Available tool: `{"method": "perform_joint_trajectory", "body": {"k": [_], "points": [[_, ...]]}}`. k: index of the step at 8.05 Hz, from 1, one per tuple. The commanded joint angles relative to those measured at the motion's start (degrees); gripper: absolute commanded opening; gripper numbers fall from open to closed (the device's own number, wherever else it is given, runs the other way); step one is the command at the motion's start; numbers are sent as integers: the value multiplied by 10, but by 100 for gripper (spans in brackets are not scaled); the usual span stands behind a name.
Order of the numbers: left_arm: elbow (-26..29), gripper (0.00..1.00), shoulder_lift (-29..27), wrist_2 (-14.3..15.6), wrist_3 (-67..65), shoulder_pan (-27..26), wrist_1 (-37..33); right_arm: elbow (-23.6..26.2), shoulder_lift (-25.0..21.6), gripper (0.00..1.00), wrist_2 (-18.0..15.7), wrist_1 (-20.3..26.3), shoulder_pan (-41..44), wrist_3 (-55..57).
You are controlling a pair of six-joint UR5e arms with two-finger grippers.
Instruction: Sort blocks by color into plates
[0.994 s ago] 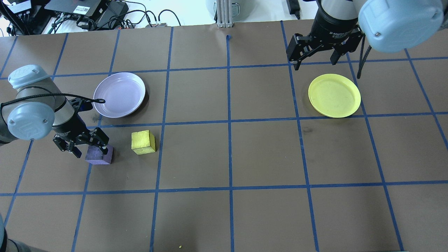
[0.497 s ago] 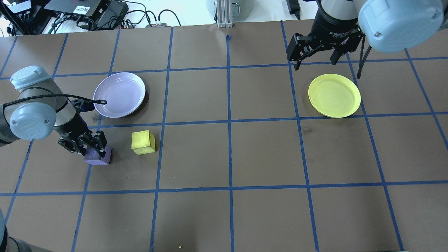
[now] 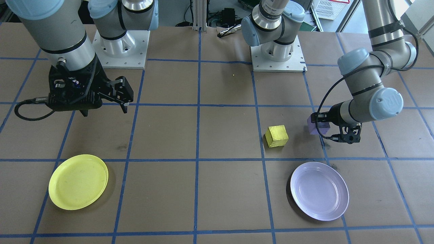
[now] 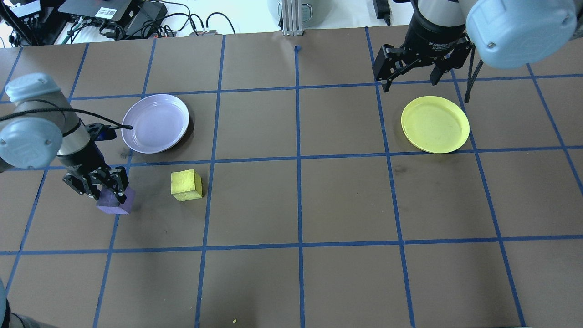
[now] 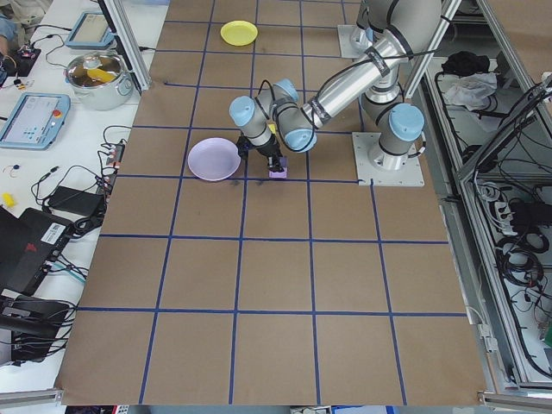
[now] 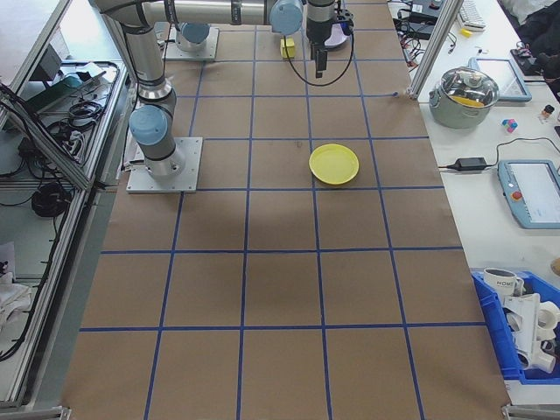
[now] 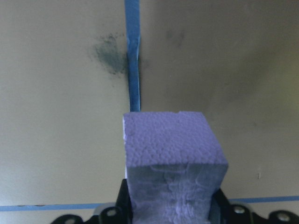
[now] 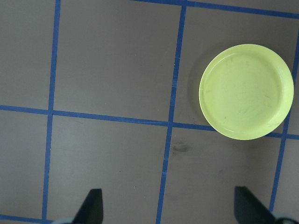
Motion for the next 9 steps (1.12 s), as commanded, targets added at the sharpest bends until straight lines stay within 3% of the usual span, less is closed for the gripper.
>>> {"method": "perform_joint_trajectory", "body": {"k": [1,2,3,4,7,9], "points": [[165,0,-18,4,-7,-21,-144,-1,0,100,-1,0,0,-1],[236,0,-53,1,-14,-35,-174,-1,0,100,-1,3,0,-1],[290,0,-94,-33,-15,-46,-173,-1,-1,100,-1,4,0,-1],[331,0,-128,-37,-24,-61,-169,-1,0,100,-1,1,1,-2],[349,0,-179,-35,-26,-96,-79,0,3,100,-2,9,0,5],[348,0,-199,-38,-27,-97,-64,2,3,100,-2,9,0,5]]}}
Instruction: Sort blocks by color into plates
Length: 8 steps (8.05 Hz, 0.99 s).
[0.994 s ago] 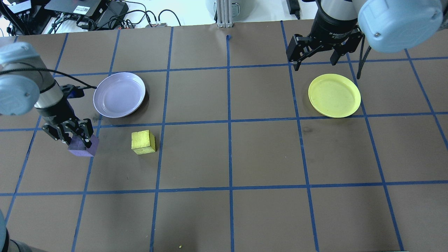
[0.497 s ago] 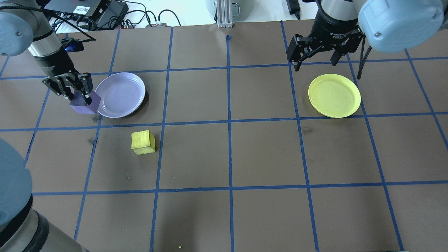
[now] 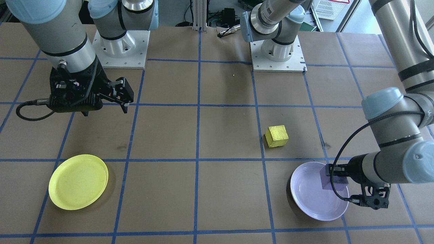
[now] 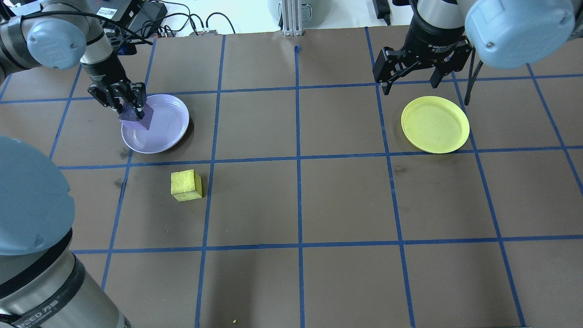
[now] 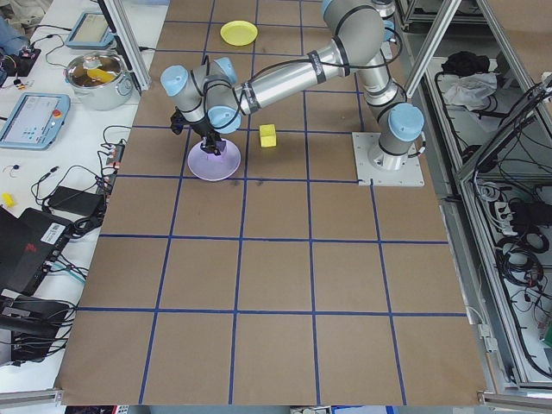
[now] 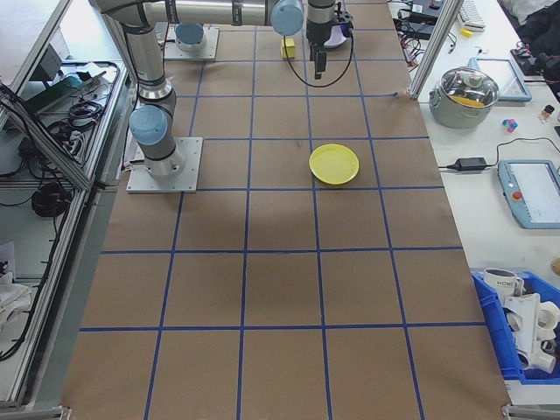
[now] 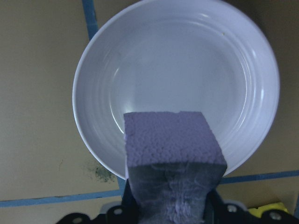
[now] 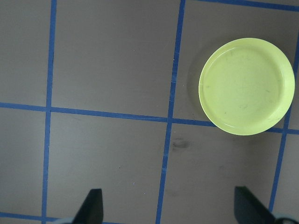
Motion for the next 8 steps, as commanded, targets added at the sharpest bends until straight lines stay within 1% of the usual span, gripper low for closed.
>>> {"method": "perform_joint_trajectory", "body": {"k": [1,2,5,7,8], "points": [[0,7,-18,0,0,-5,23,2,-1,100,1,1,0,2],[-2,12,-18,-1,-1,-4,23,3,-1,100,0,1,0,-5],[-4,13,-25,-2,-2,-4,24,3,0,100,1,-2,0,-5],[-7,55,-27,-3,-5,-4,26,3,0,100,1,-2,0,-5],[-20,90,-27,-17,-11,-4,38,3,0,100,1,-2,0,-5]]}}
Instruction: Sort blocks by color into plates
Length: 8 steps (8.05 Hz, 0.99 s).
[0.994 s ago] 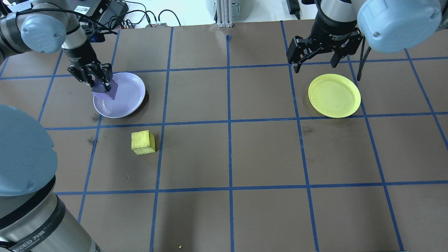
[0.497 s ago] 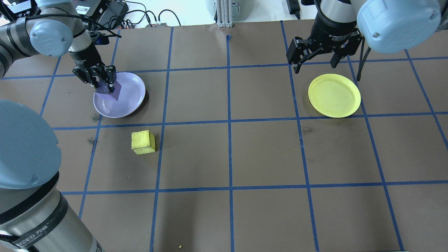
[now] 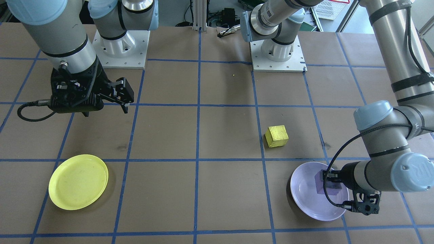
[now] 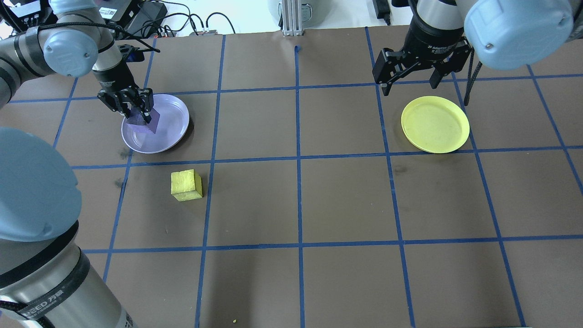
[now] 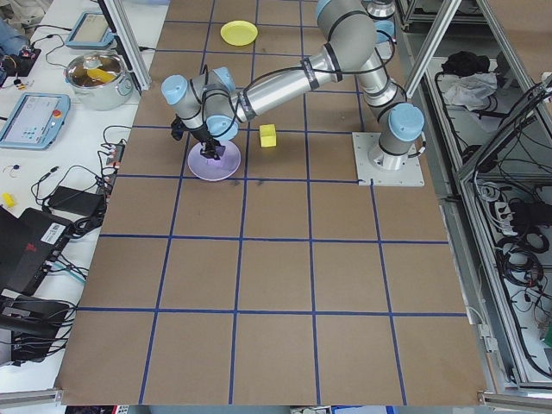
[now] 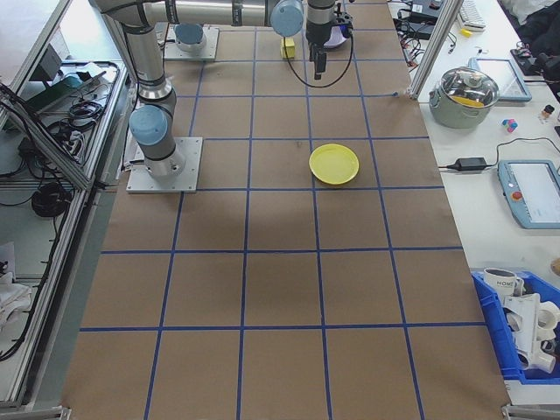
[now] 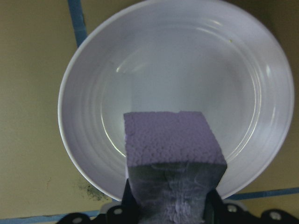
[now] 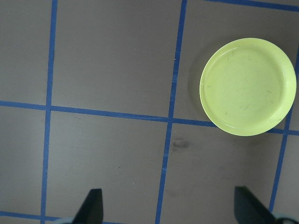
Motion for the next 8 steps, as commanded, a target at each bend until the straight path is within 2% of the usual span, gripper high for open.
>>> {"method": "perform_joint_trajectory", "body": {"k": [1,3,5,7,8], "points": [[-37,99,2,-14,-16,-3,42,0,0,100,0,0,0,0],[-50,100,18,-5,-19,-3,60,4,0,100,0,1,0,0],[-54,100,66,-8,-29,-2,16,4,0,100,0,-1,0,0],[-72,100,109,-17,-159,-17,-8,4,0,100,0,-2,0,0],[-105,100,129,-17,-219,-33,-1,4,0,100,0,-2,0,0]]}}
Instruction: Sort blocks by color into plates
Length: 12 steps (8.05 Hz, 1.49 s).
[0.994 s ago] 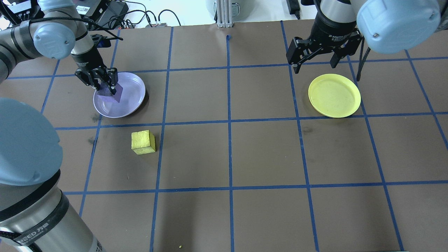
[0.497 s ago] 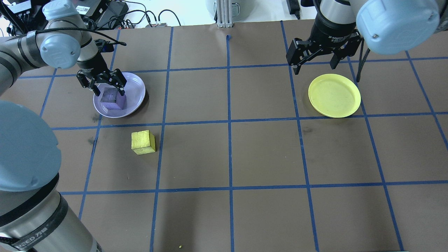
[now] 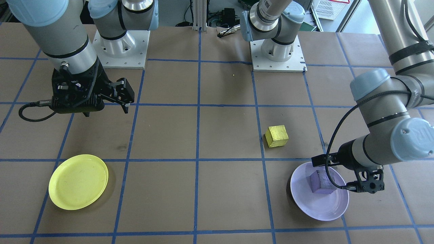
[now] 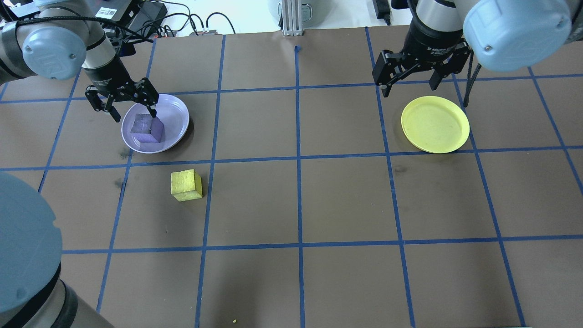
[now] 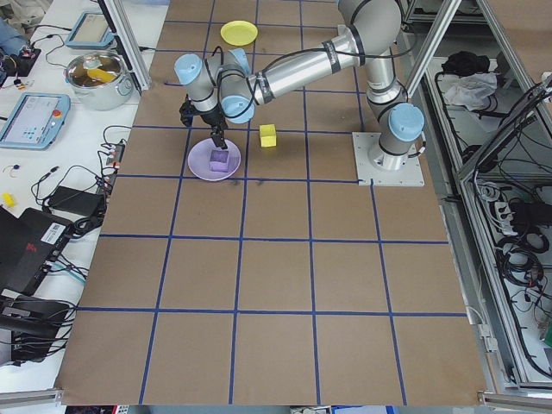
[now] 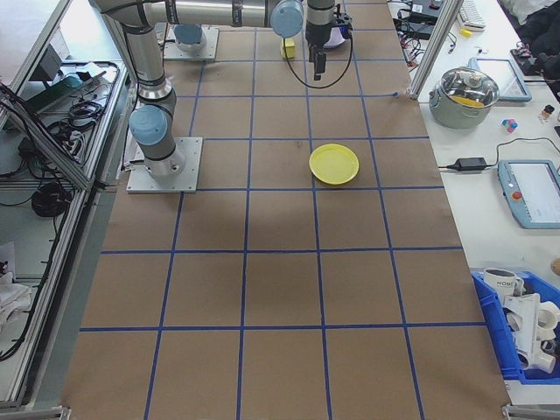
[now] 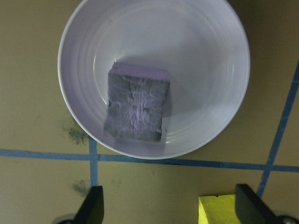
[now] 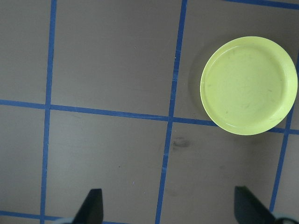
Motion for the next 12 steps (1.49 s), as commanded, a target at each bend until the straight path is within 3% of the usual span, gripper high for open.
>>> {"method": "perform_joint_trajectory", "body": {"k": [1,2,4,5,6,9,12], "points": [[-73,100,66,-3,-161,-32,-1,0,0,100,0,-1,0,0],[-116,100,91,-2,-187,-36,15,0,0,100,0,-2,0,1],[-249,100,131,-5,-184,-39,141,0,0,100,0,-3,0,0],[-307,100,128,-22,-165,-39,221,0,0,100,0,-2,0,0],[-326,100,123,-26,-168,-40,243,0,0,100,0,-2,0,1],[-326,100,140,-25,-165,-59,200,0,0,100,0,-3,0,1],[-326,100,125,-20,-136,-62,201,0,0,100,0,-3,0,1]]}}
